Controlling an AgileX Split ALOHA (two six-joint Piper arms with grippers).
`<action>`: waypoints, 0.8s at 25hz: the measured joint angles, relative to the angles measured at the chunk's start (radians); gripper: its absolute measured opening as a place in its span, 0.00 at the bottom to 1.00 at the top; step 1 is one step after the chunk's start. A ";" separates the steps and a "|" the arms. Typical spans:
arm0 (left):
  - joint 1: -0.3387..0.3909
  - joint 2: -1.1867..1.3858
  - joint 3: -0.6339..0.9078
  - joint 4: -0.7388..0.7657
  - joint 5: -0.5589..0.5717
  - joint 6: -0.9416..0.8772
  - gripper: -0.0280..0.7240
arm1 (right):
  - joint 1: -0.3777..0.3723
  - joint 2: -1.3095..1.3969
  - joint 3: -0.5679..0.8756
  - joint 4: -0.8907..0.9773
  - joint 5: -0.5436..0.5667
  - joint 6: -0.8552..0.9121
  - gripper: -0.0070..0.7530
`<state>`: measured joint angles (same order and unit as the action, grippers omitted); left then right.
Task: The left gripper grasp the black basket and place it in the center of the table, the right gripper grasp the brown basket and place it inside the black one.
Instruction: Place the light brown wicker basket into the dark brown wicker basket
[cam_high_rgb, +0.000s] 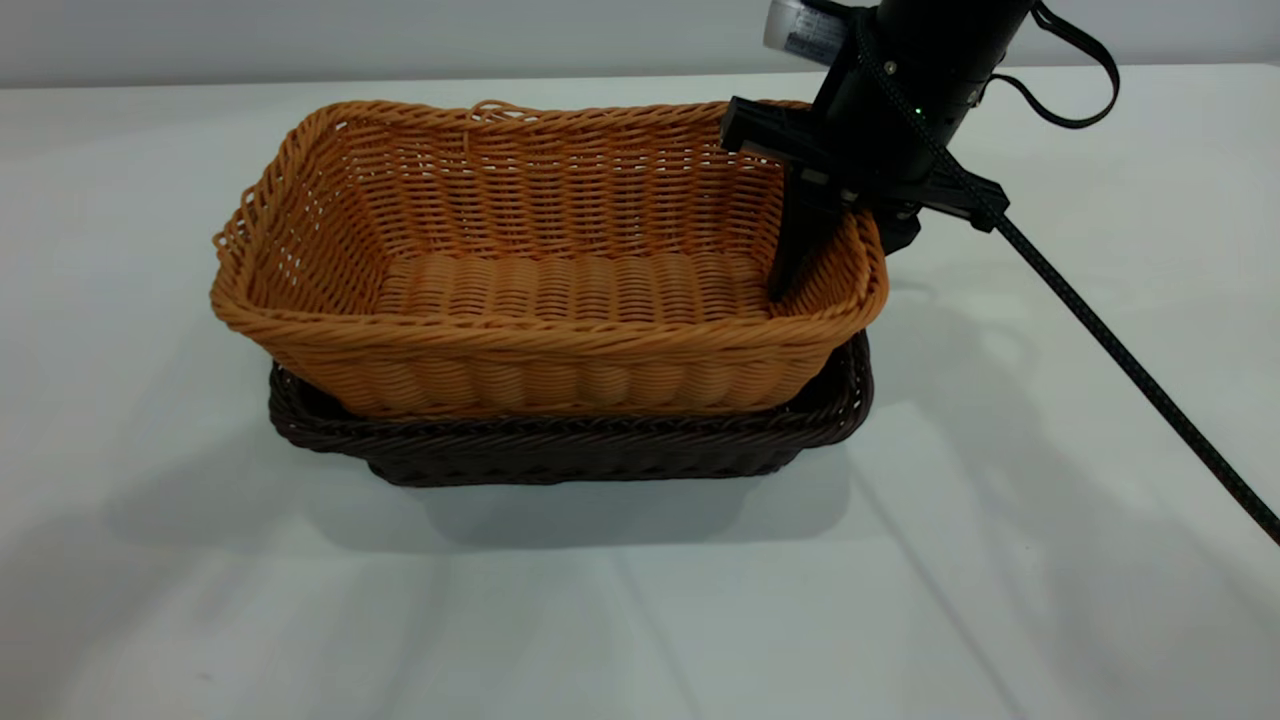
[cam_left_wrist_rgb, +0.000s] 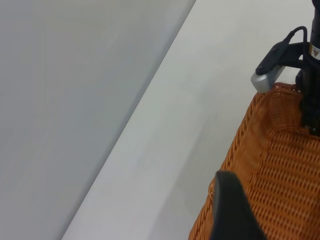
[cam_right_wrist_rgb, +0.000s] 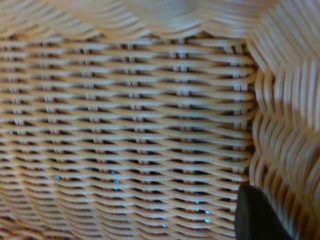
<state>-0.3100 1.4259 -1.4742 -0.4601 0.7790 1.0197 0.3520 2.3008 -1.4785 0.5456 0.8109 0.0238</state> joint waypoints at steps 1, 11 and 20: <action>0.000 0.000 0.000 0.000 0.000 0.000 0.53 | 0.000 0.000 0.000 -0.001 -0.003 0.004 0.27; 0.000 0.000 0.000 0.000 0.000 0.000 0.53 | 0.000 0.000 -0.065 -0.046 0.146 -0.029 0.56; 0.000 0.000 0.000 0.000 0.018 -0.001 0.53 | -0.001 0.000 -0.171 -0.109 0.356 -0.047 0.61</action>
<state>-0.3100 1.4259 -1.4742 -0.4601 0.7970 1.0185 0.3509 2.3008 -1.6492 0.4363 1.1666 -0.0235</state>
